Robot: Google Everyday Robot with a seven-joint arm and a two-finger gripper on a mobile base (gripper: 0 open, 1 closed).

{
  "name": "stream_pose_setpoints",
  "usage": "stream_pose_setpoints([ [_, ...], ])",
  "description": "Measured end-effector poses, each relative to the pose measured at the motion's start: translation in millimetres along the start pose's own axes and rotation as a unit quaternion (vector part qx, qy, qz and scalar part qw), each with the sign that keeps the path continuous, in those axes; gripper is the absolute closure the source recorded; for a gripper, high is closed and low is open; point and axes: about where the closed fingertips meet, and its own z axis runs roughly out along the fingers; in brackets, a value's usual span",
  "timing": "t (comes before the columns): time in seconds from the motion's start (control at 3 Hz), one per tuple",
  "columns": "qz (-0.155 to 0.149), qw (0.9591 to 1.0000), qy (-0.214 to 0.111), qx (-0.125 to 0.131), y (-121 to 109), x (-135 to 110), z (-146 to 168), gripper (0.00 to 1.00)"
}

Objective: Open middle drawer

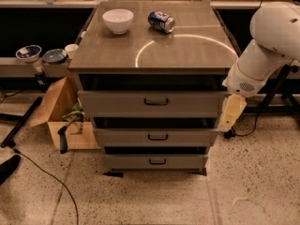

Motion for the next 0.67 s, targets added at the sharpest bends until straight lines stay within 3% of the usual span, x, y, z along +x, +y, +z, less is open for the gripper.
stream_pose_setpoints([
  [0.67, 0.019, 0.9997, -0.012, -0.011, 7, 13, 28, 0.00],
])
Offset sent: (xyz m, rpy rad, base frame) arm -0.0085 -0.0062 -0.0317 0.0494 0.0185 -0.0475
